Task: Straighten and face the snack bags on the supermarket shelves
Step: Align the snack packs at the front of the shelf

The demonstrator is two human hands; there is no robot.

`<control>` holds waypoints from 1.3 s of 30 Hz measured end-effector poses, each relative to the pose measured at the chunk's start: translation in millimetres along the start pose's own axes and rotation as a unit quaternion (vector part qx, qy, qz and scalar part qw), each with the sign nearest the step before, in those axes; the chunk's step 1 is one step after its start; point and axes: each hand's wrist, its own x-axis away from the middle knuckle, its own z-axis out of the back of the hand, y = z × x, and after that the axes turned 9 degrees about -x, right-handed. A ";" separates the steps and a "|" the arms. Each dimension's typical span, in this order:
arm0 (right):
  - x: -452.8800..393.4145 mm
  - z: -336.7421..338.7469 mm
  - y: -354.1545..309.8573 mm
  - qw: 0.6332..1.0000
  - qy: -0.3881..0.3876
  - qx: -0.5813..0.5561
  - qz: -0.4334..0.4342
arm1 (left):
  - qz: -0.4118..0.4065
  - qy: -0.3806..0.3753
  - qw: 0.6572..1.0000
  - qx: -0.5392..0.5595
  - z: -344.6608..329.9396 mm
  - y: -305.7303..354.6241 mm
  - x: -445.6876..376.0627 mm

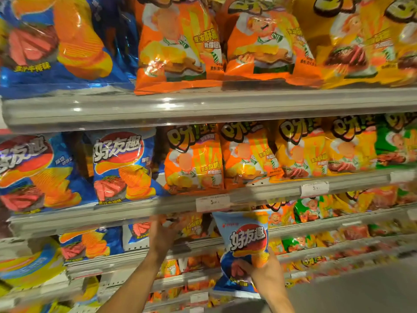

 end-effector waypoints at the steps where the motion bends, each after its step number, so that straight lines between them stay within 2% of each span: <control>1: 0.0 2.7 1.2 1.000 -0.001 -0.002 -0.005 | -0.018 0.015 1.000 -0.004 -5.7 -1.2 0.9; 9: 2.9 11.1 3.7 0.999 -0.038 -0.018 -0.018 | 0.018 -0.031 0.999 -0.037 -33.0 -13.8 -9.5; 14: 10.0 4.2 -6.7 0.999 -0.046 0.000 -0.005 | -0.005 -0.092 0.988 -0.126 -40.7 -13.3 -22.3; 18: 15.8 -10.4 -14.4 0.997 -0.076 0.031 -0.007 | -0.032 -0.098 0.971 -0.214 -30.9 -13.5 -15.1; 21: 26.3 -29.6 -21.8 0.994 -0.102 0.049 -0.004 | -0.045 -0.023 0.936 -0.349 -10.3 -13.6 6.3; 23: 34.6 -46.0 -25.4 0.990 -0.129 0.052 0.007 | -0.116 0.036 0.920 -0.372 10.7 -23.4 24.5; 25: 45.4 -68.9 -27.3 0.987 -0.154 0.045 0.015 | -0.178 0.078 0.875 -0.442 38.7 -42.5 39.4; 28: 64.0 -109.7 -37.6 0.982 -0.188 0.020 0.023 | -0.208 0.110 0.818 -0.525 87.8 -67.3 55.2; 31: 68.0 -153.2 -45.8 0.974 -0.225 -0.014 -0.004 | -0.164 0.091 0.785 -0.591 128.2 -87.3 55.6; 34: 58.3 -195.7 -52.9 0.974 -0.223 -0.037 -0.014 | -0.106 0.034 0.767 -0.632 152.8 -98.7 54.0; 39: 40.6 -247.0 -74.7 0.984 -0.164 -0.057 0.036 | -0.065 -0.037 0.718 -0.692 159.1 -103.6 53.3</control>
